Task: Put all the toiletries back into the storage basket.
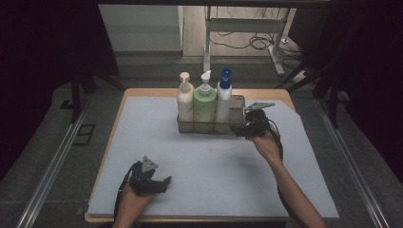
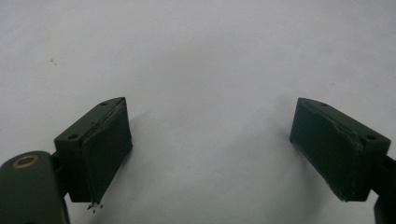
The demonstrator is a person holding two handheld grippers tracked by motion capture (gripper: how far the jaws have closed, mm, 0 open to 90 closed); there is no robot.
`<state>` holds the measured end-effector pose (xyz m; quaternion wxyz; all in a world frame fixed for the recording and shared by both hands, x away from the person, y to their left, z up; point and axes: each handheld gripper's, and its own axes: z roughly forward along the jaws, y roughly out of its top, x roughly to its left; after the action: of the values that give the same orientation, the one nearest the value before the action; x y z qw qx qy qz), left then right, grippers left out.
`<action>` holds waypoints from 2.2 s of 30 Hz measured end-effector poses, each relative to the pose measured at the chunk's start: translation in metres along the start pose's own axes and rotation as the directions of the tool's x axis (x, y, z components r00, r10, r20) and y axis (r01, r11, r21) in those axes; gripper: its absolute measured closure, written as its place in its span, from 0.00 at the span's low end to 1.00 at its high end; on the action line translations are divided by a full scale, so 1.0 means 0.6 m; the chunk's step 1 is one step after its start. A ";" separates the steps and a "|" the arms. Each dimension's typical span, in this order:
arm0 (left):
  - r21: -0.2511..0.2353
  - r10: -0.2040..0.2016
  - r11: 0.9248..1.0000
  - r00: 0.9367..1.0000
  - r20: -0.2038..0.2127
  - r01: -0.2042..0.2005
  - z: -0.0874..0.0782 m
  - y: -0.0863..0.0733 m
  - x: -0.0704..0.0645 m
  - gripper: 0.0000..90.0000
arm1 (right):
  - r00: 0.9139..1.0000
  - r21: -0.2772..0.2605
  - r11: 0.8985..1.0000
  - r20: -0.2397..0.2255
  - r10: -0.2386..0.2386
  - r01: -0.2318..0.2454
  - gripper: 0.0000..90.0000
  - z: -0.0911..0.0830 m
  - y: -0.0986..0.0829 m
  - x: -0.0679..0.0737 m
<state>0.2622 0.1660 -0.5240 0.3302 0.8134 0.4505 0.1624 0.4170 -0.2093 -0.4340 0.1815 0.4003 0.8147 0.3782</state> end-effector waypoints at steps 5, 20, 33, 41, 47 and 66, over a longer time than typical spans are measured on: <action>-0.001 0.000 1.000 1.000 0.000 0.000 0.000 0.000 0.000 0.13 | 1.000 -0.001 1.000 -0.009 -0.010 0.010 0.20 -0.011 -0.007 0.005; -0.001 0.000 1.000 1.000 -0.001 0.000 0.000 0.000 0.000 0.13 | 0.996 0.030 0.996 -0.036 -0.082 0.083 0.11 -0.048 -0.036 0.021; -0.001 -0.001 1.000 1.000 -0.001 0.001 0.000 0.000 0.000 0.13 | 0.994 0.032 0.994 -0.025 -0.107 0.108 0.01 -0.087 -0.079 0.026; -0.001 0.001 1.000 1.000 -0.002 -0.001 0.000 0.000 0.000 0.13 | 0.997 0.023 0.996 -0.006 -0.082 0.082 0.00 -0.111 -0.115 0.016; 0.000 0.000 1.000 1.000 -0.002 0.000 0.000 0.000 0.000 0.13 | 0.996 0.042 0.995 0.002 -0.091 0.091 0.00 -0.127 -0.143 0.010; -0.001 0.000 1.000 1.000 -0.003 0.000 0.000 0.000 0.000 0.13 | 1.000 0.112 0.993 -0.010 -0.026 0.026 0.00 -0.110 -0.262 0.005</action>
<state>0.2619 0.1658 -0.5241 0.3301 0.8130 0.4509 0.1637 0.2950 -0.2999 -0.5110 0.1600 0.3976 0.8407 0.3310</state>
